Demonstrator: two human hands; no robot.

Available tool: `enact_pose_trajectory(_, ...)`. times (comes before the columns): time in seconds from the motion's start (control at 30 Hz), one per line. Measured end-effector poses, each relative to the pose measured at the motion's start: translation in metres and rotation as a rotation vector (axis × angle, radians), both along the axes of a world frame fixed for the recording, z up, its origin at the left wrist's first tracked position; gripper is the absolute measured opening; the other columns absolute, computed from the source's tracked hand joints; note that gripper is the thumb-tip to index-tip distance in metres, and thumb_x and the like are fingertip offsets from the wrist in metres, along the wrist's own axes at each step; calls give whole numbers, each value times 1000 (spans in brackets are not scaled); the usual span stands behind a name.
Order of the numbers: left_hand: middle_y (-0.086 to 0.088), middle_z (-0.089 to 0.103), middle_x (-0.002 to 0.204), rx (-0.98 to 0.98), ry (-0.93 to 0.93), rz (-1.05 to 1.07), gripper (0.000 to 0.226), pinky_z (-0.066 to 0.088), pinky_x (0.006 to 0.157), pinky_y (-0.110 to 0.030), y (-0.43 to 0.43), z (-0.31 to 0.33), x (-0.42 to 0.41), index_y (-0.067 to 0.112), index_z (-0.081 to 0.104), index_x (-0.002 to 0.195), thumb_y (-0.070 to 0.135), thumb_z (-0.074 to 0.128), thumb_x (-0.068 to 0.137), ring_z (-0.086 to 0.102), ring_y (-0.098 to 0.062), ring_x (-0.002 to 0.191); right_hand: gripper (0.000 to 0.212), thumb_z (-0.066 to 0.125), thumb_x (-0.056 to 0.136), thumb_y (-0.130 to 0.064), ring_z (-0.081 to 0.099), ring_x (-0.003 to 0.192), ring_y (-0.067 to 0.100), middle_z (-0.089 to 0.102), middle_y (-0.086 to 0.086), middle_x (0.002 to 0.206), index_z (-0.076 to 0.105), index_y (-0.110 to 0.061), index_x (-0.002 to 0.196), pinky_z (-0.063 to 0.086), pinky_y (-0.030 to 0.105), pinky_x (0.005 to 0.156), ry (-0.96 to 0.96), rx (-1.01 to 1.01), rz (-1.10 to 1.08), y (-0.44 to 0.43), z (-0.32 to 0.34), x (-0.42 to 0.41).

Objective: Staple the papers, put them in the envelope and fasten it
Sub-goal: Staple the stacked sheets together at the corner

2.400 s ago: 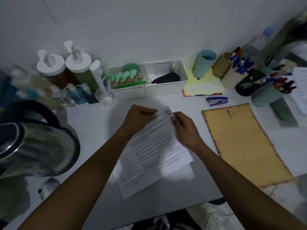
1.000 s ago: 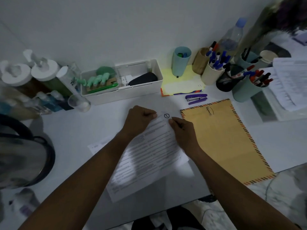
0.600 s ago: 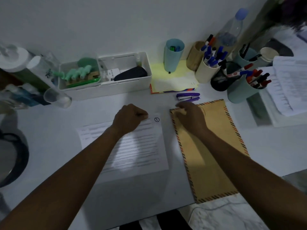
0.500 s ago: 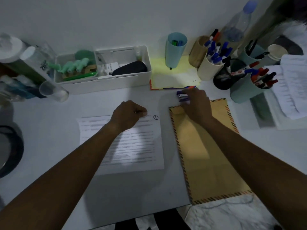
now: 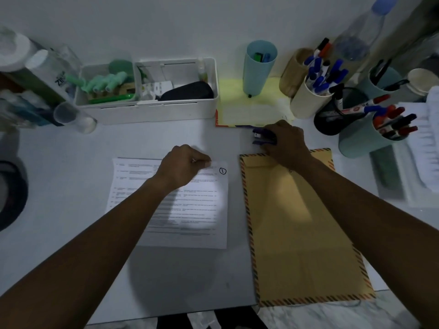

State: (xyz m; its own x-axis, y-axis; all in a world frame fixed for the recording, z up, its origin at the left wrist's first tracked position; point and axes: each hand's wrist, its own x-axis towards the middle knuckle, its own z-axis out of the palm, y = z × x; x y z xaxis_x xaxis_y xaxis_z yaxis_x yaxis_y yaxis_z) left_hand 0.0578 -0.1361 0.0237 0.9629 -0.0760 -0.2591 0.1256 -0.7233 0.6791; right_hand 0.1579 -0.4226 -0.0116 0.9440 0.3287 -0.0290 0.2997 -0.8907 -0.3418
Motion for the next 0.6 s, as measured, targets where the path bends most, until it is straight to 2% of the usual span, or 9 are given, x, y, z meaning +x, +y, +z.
enact_pose_trajectory(0.13,8,77,100,-76,35,-9,15,54,89,-29,7,5,0,20,79,101,23,72,88,69,-1,87,47,80,82,-33,58,90,14,62,2,107,63,-14,122,48,24,78,172,436,-55,19,28,-29)
enact_pose_trajectory(0.2,9,77,95,-84,54,-21,13,52,81,-21,13,11,-1,20,79,99,21,72,88,66,6,79,46,84,78,-33,64,80,8,68,-3,100,63,-15,115,50,15,69,310,552,-92,30,42,-48)
enact_pose_trajectory(0.27,12,76,87,-90,75,-49,13,48,74,-16,20,16,-2,18,79,99,19,72,88,63,11,71,46,88,74,-27,69,71,5,71,-2,93,64,-14,111,51,15,61,545,683,-143,40,49,-63)
enact_pose_trajectory(0.3,17,73,81,-91,86,-66,13,45,70,-11,24,17,-3,16,79,99,17,72,88,61,13,66,46,88,72,-24,70,72,7,73,1,93,66,-15,111,53,18,63,629,726,-155,44,49,-69)
enact_pose_trajectory(0.37,22,69,77,-83,100,-92,14,40,66,-1,32,18,-6,13,79,101,14,72,88,59,17,64,42,87,74,-19,70,79,17,73,7,98,69,-12,112,58,30,73,732,774,-157,51,47,-77)
enact_pose_trajectory(0.47,13,73,94,-80,113,-99,16,41,69,2,45,19,-11,13,78,103,15,72,88,60,20,74,41,78,84,-12,72,85,32,70,14,107,62,-9,121,61,47,78,969,865,-186,61,50,-83)
enact_pose_trajectory(0.53,14,73,91,-78,118,-104,16,40,67,3,52,19,-15,13,78,103,15,72,89,60,20,72,43,77,86,-15,74,79,33,72,9,107,57,-15,124,62,42,68,1011,772,-131,66,53,-85)
enact_pose_trajectory(0.6,19,70,81,-80,121,-102,16,38,63,2,58,19,-19,11,78,103,14,71,89,58,20,64,42,75,88,-25,70,69,23,73,7,102,56,-21,126,55,32,58,947,602,-37,74,55,-89)
